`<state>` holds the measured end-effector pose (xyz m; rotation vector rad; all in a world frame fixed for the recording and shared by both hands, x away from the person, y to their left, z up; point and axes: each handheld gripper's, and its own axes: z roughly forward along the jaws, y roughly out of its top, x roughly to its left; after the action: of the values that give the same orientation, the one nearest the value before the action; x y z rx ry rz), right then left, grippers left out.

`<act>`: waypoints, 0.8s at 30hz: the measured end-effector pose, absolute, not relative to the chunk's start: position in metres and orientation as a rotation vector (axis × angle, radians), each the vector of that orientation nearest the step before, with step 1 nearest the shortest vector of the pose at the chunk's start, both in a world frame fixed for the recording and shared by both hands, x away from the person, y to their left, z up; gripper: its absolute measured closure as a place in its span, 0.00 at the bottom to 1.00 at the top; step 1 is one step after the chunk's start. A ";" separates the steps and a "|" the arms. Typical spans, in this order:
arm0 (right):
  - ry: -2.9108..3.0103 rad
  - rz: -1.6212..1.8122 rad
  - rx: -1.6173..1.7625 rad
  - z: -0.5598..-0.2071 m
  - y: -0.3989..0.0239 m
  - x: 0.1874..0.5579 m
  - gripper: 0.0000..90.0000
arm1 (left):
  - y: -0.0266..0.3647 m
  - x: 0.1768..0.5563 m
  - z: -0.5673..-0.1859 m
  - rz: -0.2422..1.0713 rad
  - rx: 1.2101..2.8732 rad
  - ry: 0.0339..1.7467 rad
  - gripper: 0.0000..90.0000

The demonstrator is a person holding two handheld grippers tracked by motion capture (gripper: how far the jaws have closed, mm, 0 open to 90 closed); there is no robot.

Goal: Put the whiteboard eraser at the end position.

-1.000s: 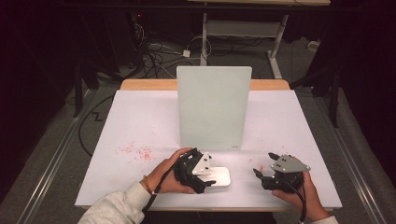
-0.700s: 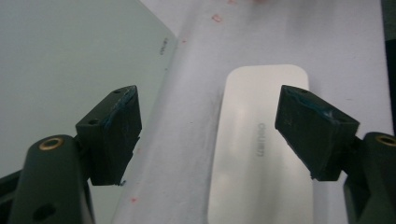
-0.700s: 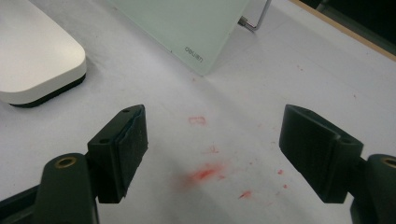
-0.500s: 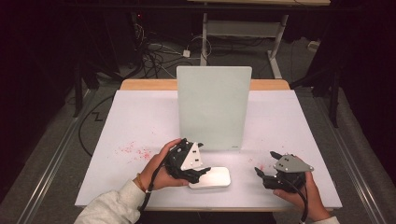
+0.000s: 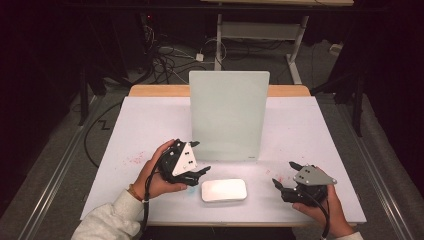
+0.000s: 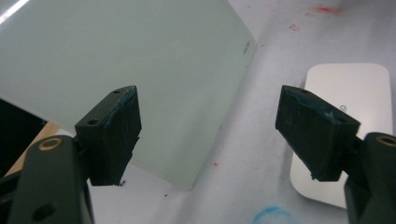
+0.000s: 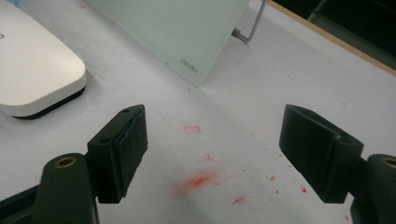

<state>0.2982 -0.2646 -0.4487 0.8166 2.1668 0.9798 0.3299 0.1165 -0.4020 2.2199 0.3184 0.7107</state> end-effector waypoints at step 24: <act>2.122 1.010 0.821 -0.444 -0.264 0.296 0.27 | 0.154 0.320 -0.412 0.878 2.130 0.450 0.21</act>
<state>0.2956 -0.2644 -0.4439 0.8212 2.1221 1.0097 0.3202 0.1537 -0.4118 2.1300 0.4501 0.8779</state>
